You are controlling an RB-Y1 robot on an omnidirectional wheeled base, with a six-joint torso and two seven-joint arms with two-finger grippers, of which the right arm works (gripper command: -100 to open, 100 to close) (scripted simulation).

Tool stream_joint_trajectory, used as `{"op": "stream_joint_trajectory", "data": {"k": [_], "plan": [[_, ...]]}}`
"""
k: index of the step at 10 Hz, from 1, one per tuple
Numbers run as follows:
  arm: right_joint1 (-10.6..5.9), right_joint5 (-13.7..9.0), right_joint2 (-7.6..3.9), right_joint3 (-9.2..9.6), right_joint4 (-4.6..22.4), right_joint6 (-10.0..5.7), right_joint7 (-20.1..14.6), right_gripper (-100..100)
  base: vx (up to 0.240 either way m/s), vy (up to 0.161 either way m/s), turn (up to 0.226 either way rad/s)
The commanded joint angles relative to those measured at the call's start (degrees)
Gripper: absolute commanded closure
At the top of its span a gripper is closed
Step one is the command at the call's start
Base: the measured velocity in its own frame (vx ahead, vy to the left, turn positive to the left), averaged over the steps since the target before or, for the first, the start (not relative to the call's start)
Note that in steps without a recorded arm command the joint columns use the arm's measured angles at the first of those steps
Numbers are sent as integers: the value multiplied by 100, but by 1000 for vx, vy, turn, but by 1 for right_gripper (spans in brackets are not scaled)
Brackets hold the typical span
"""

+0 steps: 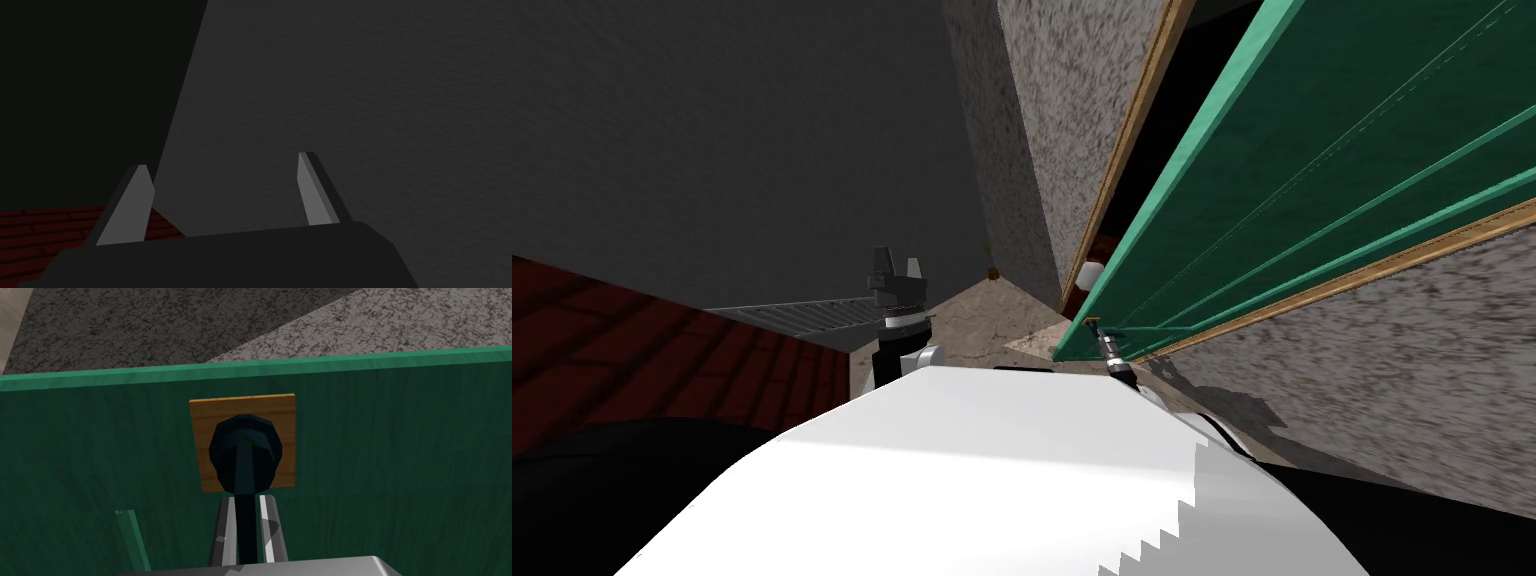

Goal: Pull the door open

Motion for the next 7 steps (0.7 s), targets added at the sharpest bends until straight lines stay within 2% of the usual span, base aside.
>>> {"op": "stream_joint_trajectory", "data": {"k": [1,2,4,5,6,7], "plan": [[-111,143,115,-115,17,118,41,100,-175,-121,166],[-111,143,115,-115,17,118,41,100,-141,-71,85],[-111,143,115,-115,165,118,41,100,-51,1,-16],[-344,143,115,-115,857,-104,41,100,7,14,-15],[-152,143,115,-115,606,5,41,100,17,10,2],[-183,143,115,-115,768,-2,41,100,12,6,8]]}}
